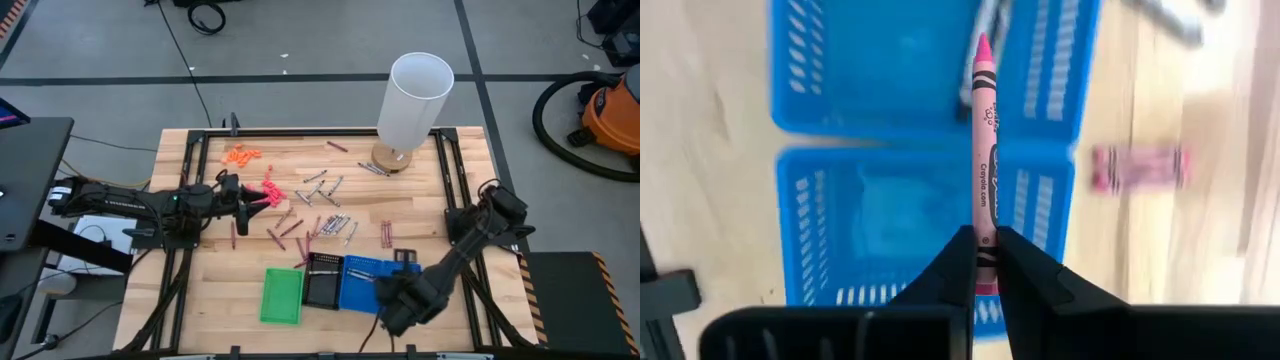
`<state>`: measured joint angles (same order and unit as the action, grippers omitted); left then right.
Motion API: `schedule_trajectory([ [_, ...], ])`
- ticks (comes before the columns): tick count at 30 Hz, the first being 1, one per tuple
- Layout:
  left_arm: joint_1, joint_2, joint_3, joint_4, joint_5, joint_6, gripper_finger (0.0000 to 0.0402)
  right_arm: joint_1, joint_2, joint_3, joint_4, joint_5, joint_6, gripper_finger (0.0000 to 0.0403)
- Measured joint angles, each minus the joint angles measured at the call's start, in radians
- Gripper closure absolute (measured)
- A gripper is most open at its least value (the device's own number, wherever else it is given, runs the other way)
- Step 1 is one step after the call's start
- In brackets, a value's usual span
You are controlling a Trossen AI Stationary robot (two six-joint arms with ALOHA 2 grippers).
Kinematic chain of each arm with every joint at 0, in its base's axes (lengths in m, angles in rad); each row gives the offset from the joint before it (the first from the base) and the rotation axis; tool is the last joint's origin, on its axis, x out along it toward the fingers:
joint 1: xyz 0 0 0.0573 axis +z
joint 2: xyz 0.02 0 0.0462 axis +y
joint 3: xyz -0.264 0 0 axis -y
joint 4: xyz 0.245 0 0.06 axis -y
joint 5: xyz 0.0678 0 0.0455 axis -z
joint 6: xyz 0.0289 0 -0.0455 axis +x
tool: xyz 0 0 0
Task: Sort crayons
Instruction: Put the pink crayon into the right blue bin
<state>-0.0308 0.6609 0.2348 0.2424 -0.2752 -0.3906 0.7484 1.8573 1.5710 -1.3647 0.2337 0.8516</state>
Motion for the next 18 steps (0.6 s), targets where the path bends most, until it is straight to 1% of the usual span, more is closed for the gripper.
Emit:
schedule_trajectory([
  [3,0.011,0.000,0.000,0.025,0.000,0.025,0.0244,0.039,-0.002,-0.009,-0.034,-0.019,0.127,0.0362],
  [6,0.024,0.000,0.000,0.045,0.000,0.044,0.0244,0.068,-0.002,-0.019,-0.052,-0.020,0.222,0.0362],
  [11,0.044,0.000,0.000,0.047,0.000,0.046,0.0244,0.083,-0.002,-0.052,-0.057,-0.064,0.364,0.0362],
  [18,0.063,0.000,0.000,0.047,0.000,0.046,0.0244,0.093,-0.002,-0.094,-0.061,-0.124,0.656,0.0362],
])
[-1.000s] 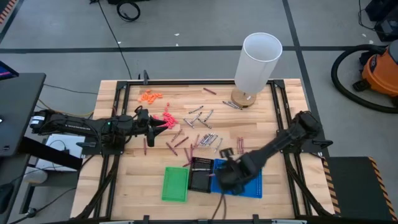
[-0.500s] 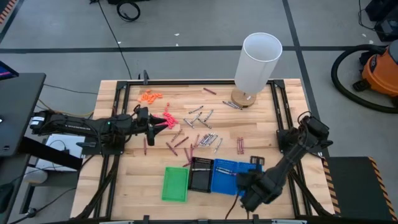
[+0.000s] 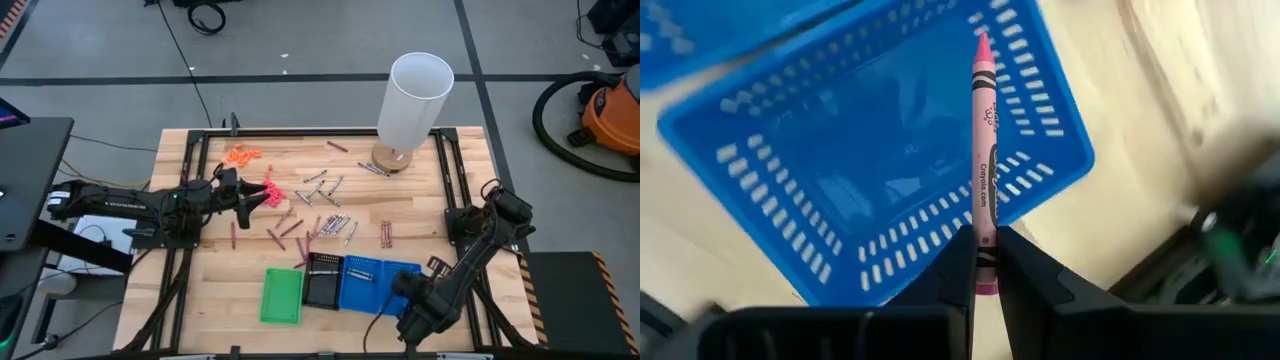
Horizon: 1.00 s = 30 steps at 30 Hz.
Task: Sort crayons
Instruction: Put the pink crayon into the right blue bin
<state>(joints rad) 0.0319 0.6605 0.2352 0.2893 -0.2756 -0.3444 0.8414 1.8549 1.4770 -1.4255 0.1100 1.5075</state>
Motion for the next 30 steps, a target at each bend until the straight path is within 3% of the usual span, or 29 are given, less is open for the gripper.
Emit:
schedule_trajectory([
  [4,0.000,0.000,0.000,0.012,0.000,-0.004,0.0244,-0.021,-0.002,0.000,0.010,-0.004,0.145,0.0362],
  [13,-0.008,0.000,0.000,0.010,0.005,-0.007,0.0244,-0.053,-0.008,-0.003,0.091,-0.046,0.202,0.0363],
  [23,-0.013,0.000,0.000,0.033,0.008,0.049,0.0244,-0.011,-0.010,-0.143,0.290,-0.029,0.425,0.0364],
  [30,-0.014,0.000,0.000,0.030,0.008,0.042,0.0244,-0.013,-0.011,-0.233,0.401,0.001,0.481,0.0357],
])
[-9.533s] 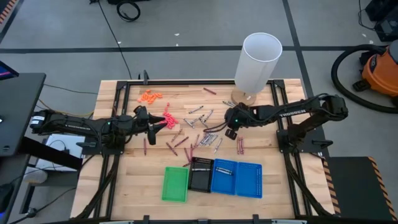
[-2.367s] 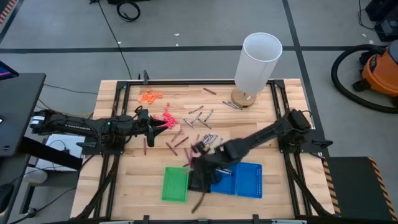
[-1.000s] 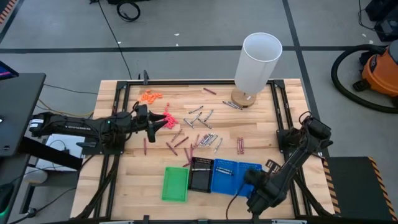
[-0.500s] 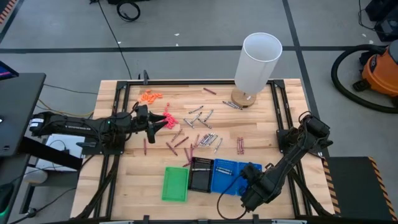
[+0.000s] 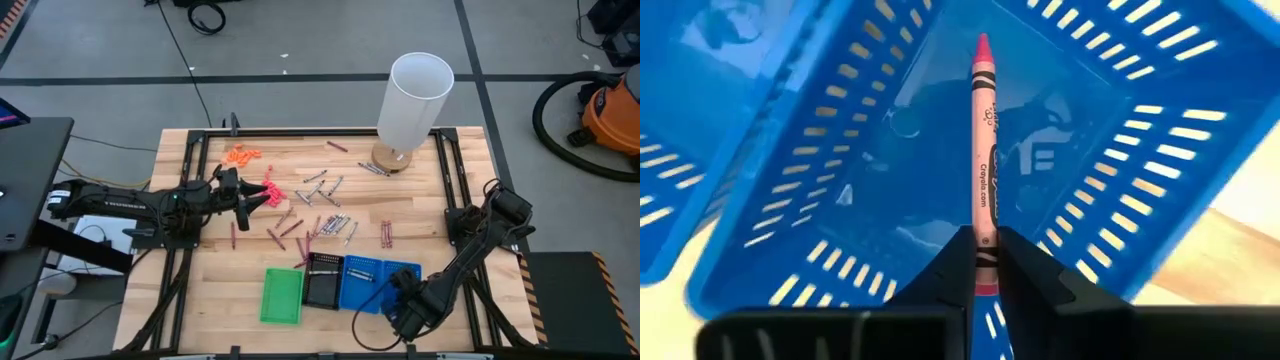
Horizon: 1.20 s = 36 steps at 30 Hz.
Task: Sort crayons
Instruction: Put the pink crayon into the right blue bin, then put the black crayon into the left blue bin
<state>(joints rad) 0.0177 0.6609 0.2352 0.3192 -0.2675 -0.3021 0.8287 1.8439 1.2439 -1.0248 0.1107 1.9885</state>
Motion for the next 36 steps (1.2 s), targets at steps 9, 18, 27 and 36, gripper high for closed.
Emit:
schedule_trajectory([
  [9,0.000,0.000,0.000,-0.002,0.003,-0.019,0.0244,-0.015,0.000,-0.022,0.038,0.000,0.010,0.0326],
  [18,0.000,0.000,0.000,-0.011,0.004,-0.020,0.0244,-0.015,-0.030,0.021,0.031,0.005,-0.003,0.0309],
  [27,0.000,0.000,0.000,-0.007,0.004,0.126,0.0244,-0.054,-0.168,0.061,-0.057,0.240,-0.282,0.0309],
  [36,0.000,0.000,0.000,0.023,0.004,0.135,0.0244,-0.254,-0.191,0.050,-0.020,0.385,-0.862,0.0309],
])
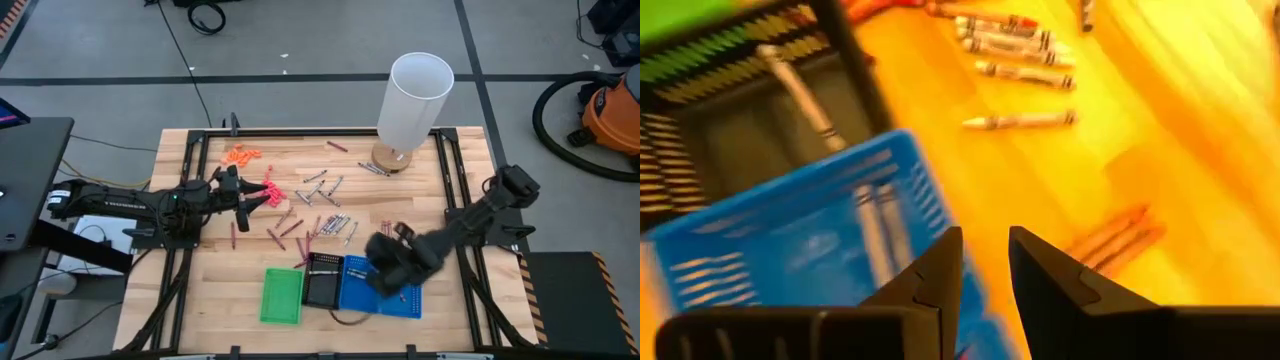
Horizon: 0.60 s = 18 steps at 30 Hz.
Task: Sort crayons
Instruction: Put the black crayon into the left blue bin
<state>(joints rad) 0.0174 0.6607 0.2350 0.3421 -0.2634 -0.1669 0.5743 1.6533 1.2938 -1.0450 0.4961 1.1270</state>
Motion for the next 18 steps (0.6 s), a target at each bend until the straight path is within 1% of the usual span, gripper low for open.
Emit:
schedule_trajectory([
  [4,0.000,0.000,0.000,0.008,0.000,-0.028,0.0244,-0.133,0.015,-0.030,0.073,-0.050,-0.232,0.0309],
  [6,0.000,0.000,0.000,0.013,0.000,-0.045,0.0244,-0.188,0.015,-0.037,0.114,-0.049,-0.337,0.0309],
  [13,-0.022,0.000,0.000,0.014,0.000,-0.035,0.0244,-0.347,0.006,-0.076,0.292,-0.103,-0.674,0.0309],
  [16,-0.021,0.000,0.000,0.013,0.000,-0.023,0.0244,-0.420,0.006,-0.133,0.412,-0.163,-0.779,0.0309],
  [18,-0.021,0.000,0.000,0.013,0.000,-0.021,0.0244,-0.471,0.006,-0.181,0.498,-0.225,-0.842,0.0309],
])
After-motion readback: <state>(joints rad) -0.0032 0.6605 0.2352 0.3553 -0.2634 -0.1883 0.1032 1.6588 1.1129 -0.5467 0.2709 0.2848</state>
